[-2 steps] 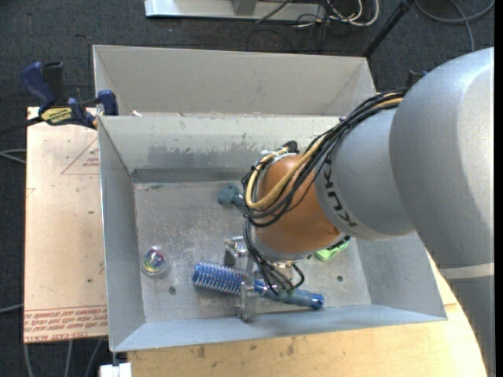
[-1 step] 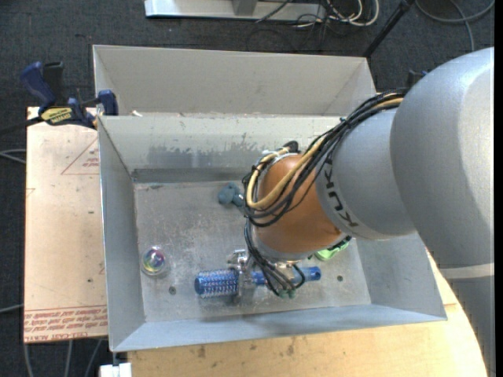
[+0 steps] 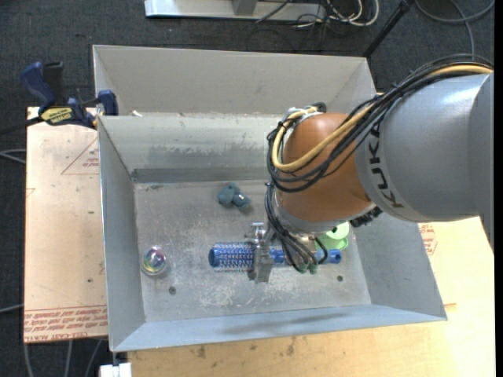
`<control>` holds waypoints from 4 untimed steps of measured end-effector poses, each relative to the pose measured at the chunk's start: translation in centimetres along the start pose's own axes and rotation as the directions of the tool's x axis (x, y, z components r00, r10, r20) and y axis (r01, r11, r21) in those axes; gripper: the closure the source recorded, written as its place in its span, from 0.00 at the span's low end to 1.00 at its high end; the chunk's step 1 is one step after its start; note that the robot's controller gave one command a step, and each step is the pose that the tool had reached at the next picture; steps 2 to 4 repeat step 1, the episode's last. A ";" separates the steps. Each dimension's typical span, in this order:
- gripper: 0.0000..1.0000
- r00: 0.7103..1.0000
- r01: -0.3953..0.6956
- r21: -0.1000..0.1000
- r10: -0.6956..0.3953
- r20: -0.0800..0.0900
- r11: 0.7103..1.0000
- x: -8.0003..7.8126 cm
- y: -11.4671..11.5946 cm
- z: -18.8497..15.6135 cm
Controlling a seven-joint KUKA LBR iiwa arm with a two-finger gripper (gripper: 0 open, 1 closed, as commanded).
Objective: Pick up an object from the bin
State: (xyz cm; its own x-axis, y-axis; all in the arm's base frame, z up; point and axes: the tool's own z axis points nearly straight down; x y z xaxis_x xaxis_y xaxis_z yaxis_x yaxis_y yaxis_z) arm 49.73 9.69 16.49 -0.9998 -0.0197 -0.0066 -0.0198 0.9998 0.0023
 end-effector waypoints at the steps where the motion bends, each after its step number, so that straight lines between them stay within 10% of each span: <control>1: 1.00 0.999 0.044 0.001 -0.044 0.003 0.999 -0.7 -1.5 -8.3; 4: 1.00 0.999 0.044 0.001 -0.044 0.003 0.999 -0.7 -1.5 -8.3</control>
Offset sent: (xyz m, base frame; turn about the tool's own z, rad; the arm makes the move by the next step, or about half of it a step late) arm 0.0048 -0.0147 0.0795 -0.0463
